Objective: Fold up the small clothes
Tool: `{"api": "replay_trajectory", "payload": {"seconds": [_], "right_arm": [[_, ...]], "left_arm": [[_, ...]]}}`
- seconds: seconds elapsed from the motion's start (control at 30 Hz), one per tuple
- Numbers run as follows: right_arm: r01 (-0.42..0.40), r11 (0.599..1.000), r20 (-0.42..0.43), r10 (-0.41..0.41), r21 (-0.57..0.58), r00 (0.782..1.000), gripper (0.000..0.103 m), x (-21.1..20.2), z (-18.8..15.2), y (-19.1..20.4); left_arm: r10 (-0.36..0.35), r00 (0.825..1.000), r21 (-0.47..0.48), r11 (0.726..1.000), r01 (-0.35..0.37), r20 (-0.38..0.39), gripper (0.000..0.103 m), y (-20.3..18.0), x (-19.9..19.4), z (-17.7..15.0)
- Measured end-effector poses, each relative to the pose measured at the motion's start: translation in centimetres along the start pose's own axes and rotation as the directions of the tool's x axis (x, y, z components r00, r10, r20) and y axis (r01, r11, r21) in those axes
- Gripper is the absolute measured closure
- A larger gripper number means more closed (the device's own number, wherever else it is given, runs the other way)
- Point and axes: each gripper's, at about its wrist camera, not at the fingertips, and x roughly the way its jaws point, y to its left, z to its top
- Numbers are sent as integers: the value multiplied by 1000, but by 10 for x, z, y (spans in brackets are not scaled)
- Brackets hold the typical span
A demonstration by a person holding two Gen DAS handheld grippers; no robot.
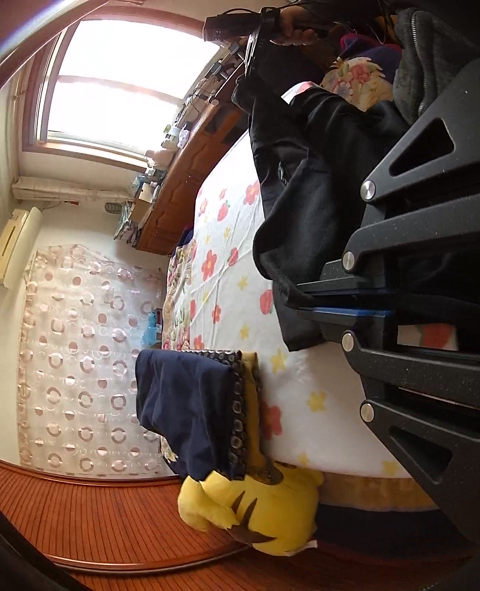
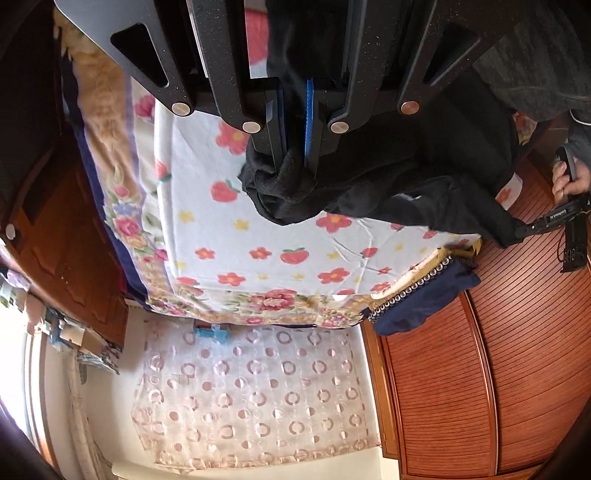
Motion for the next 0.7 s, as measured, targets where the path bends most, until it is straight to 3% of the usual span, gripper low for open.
{"api": "replay_trajectory", "payload": {"seconds": [0.17,0.3,0.37,0.43,0.57,0.7], "right_arm": [[-17,1000,-92,18,15,996,96,15,-8,7],[22,999,-129,-18,26,991,89,28,-3,1],[26,999,-120,-24,21,992,85,29,11,-1],[47,999,-92,-48,-10,995,80,26,30,1],[93,993,-21,-95,-67,995,67,10,60,5],[94,992,4,-94,-81,996,64,19,78,6]], "left_arm": [[16,997,-2,1000,-17,-71,96,8,12,-21],[47,996,12,999,-46,-70,79,14,10,-22],[46,998,20,999,-45,-51,64,17,6,-17],[63,997,30,998,-62,-38,62,19,4,-9],[74,997,42,996,-74,-5,35,24,7,6],[94,995,41,995,-93,-13,34,34,28,21]]}}
